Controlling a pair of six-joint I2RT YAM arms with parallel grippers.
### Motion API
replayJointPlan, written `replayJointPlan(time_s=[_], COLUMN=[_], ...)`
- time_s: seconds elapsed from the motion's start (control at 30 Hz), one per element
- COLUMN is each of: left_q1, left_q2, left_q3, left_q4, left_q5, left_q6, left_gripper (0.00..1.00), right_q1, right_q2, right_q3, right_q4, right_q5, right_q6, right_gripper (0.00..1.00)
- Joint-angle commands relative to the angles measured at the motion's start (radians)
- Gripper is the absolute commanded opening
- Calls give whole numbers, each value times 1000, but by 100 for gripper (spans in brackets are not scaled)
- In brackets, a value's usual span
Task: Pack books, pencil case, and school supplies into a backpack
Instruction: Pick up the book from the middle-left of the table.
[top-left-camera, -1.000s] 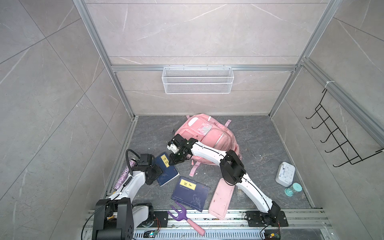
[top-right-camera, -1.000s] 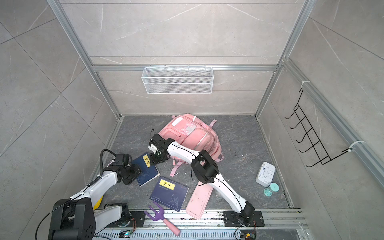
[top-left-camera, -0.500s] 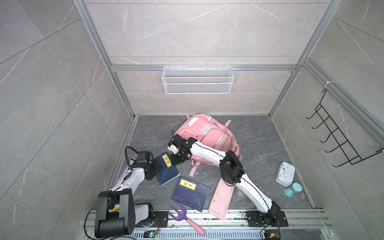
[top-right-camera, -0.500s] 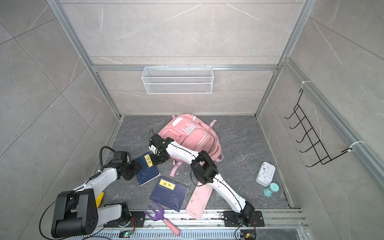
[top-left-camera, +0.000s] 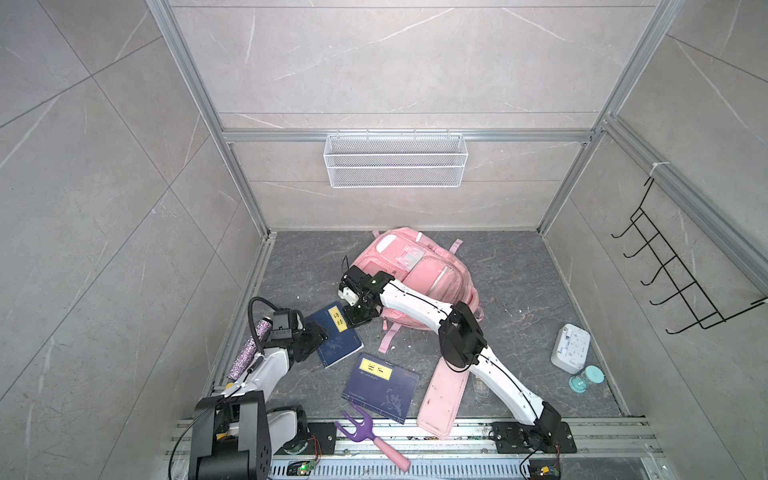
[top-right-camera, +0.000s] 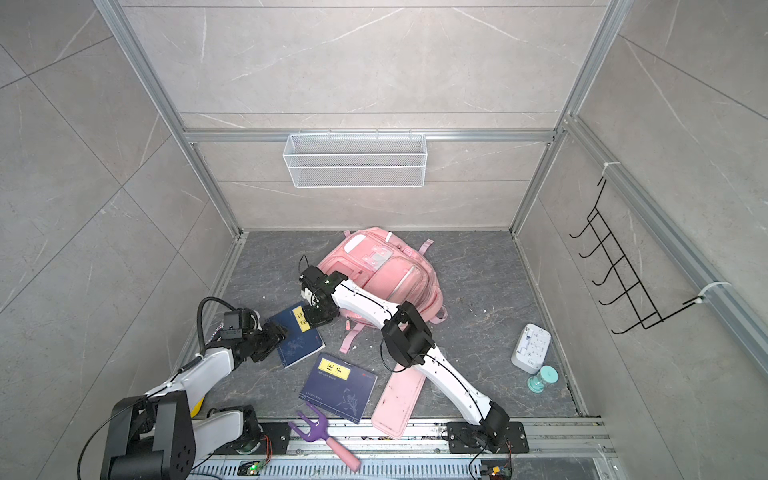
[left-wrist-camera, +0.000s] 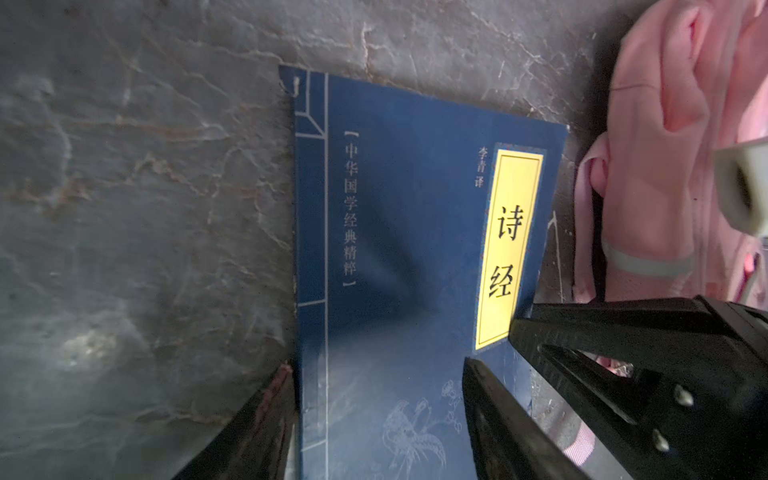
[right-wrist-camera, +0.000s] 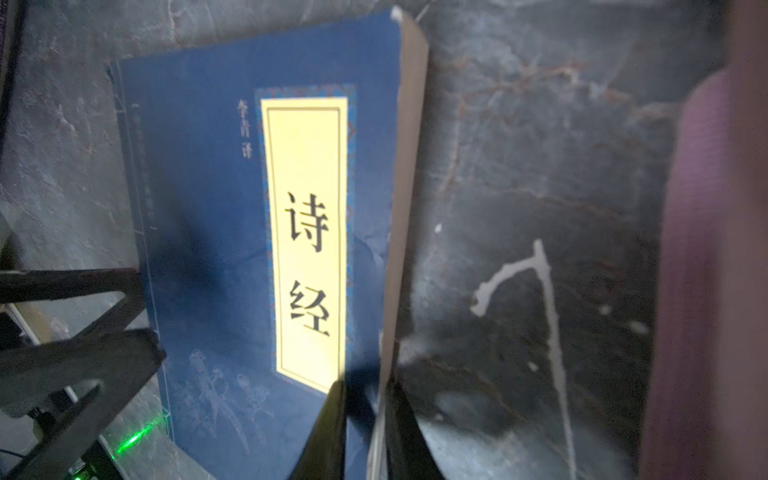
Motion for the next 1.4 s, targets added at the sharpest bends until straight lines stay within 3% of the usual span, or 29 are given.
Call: replayJointPlan(time_s=[0.0,0.27,0.47,0.67,0.87,1.1,1.23,1.37], left_q1=[-17,-17,-17,-17,-17,-18,-17,-16], left_q2=[-69,-168,-168,-143,-172,-196,-219,-239], left_q3=[-10,-56,-75,-48,2,89,156,228], left_q4=[177,245,289,224,132,31,-36,-86], left_q5=[204,223,240,211,176,160,147,159], left_q6=[-13,-42,-61,-60,-47,-30,-15,3], left_gripper=[65,64,63,61,42,2,0,0], right_q1=[22,25,24,24,24,24,21,-1], right_q2=[94,94,88,79,68,-5,-87,-241], right_q3=[-18,-25,-30,-40,-45,-70,-106,-238], right_q4=[-77,-76,-74,-73,-76,-65,-51,31], right_q5=[16,11,8,14,14,12,27,28], right_q6=[-26,-29,-32,-33,-37,-40,-39,-16], right_gripper=[19,19,19,19,22,36,41,49])
